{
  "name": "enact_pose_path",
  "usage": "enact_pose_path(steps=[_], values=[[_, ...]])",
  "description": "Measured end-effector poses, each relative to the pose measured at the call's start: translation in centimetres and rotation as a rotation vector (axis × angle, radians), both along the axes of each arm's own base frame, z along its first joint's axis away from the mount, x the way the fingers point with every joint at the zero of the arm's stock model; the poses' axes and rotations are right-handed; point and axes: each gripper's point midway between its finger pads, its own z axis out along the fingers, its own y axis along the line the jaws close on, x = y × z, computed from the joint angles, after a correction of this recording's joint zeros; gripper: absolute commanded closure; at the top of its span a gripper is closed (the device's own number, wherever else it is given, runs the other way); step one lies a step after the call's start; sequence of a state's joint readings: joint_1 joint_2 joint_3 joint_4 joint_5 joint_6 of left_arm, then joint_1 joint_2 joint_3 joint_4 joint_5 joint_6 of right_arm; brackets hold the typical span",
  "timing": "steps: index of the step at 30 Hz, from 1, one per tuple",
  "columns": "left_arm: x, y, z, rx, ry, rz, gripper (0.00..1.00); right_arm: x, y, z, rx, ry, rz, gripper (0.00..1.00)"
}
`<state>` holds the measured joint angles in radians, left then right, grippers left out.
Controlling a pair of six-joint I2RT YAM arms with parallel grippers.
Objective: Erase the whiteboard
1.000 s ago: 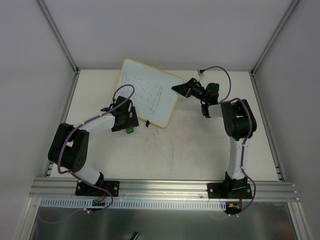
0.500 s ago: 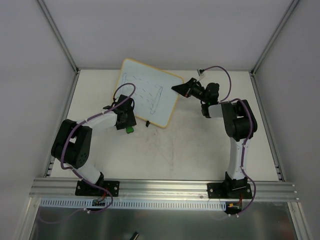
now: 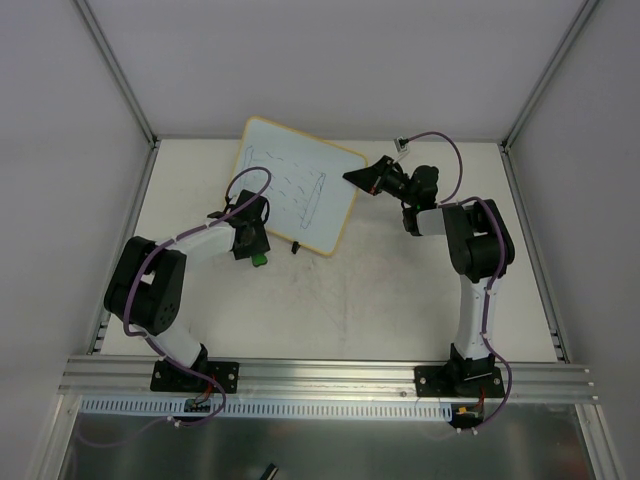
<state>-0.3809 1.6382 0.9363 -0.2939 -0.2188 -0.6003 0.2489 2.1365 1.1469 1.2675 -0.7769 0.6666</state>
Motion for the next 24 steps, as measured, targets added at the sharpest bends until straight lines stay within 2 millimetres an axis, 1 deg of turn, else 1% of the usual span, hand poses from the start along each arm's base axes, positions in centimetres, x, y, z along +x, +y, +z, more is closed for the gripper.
enact_pose_path(steps=[2, 3, 5, 7, 9, 13, 14, 15, 17, 18, 20, 21, 24], values=[[0.0, 0.0, 0.0, 0.001, -0.001, 0.002, 0.59, 0.0, 0.0, 0.0, 0.0, 0.0, 0.0, 1.0], [0.0, 0.0, 0.0, 0.0, -0.001, 0.004, 0.64, 0.0, 0.0, 0.0, 0.0, 0.0, 0.0, 1.0], [0.0, 0.0, 0.0, -0.001, -0.002, 0.011, 0.69, 0.0, 0.0, 0.0, 0.0, 0.0, 0.0, 1.0], [0.1, 0.1, 0.0, 0.0, -0.004, 0.017, 0.76, 0.0, 0.0, 0.0, 0.0, 0.0, 0.0, 1.0], [0.1, 0.1, 0.0, 0.004, -0.006, 0.019, 0.78, 0.0, 0.0, 0.0, 0.0, 0.0, 0.0, 1.0], [0.1, 0.1, 0.1, 0.008, -0.011, 0.018, 0.79, 0.0, 0.0, 0.0, 0.0, 0.0, 0.0, 1.0], [0.1, 0.1, 0.2, 0.008, -0.013, 0.017, 0.82, 0.0, 0.0, 0.0, 0.0, 0.0, 0.0, 1.0], [0.1, 0.1, 0.5, 0.005, -0.019, 0.016, 0.83, 0.0, 0.0, 0.0, 0.0, 0.0, 0.0, 1.0], [0.2, 0.0, 1.3, -0.005, -0.041, 0.012, 0.87, 0.0, 0.0, 0.0, 0.0, 0.0, 0.0, 1.0], [0.3, -0.1, 2.1, -0.014, -0.061, 0.009, 0.88, 0.0, 0.0, 0.0, 0.0, 0.0, 0.0, 1.0], [0.7, -0.1, 4.1, -0.039, -0.114, 0.003, 0.91, 0.0, 0.0, 0.0, 0.0, 0.0, 0.0, 1.0], [0.9, 0.0, 5.1, -0.054, -0.14, 0.0, 0.96, 0.0, 0.0, 0.0, 0.0, 0.0, 0.0, 1.0], [2.1, 0.9, 8.3, -0.098, -0.218, 0.018, 1.0, 0.0, 0.0, 0.0, 0.0, 0.0, 0.0, 1.0]])
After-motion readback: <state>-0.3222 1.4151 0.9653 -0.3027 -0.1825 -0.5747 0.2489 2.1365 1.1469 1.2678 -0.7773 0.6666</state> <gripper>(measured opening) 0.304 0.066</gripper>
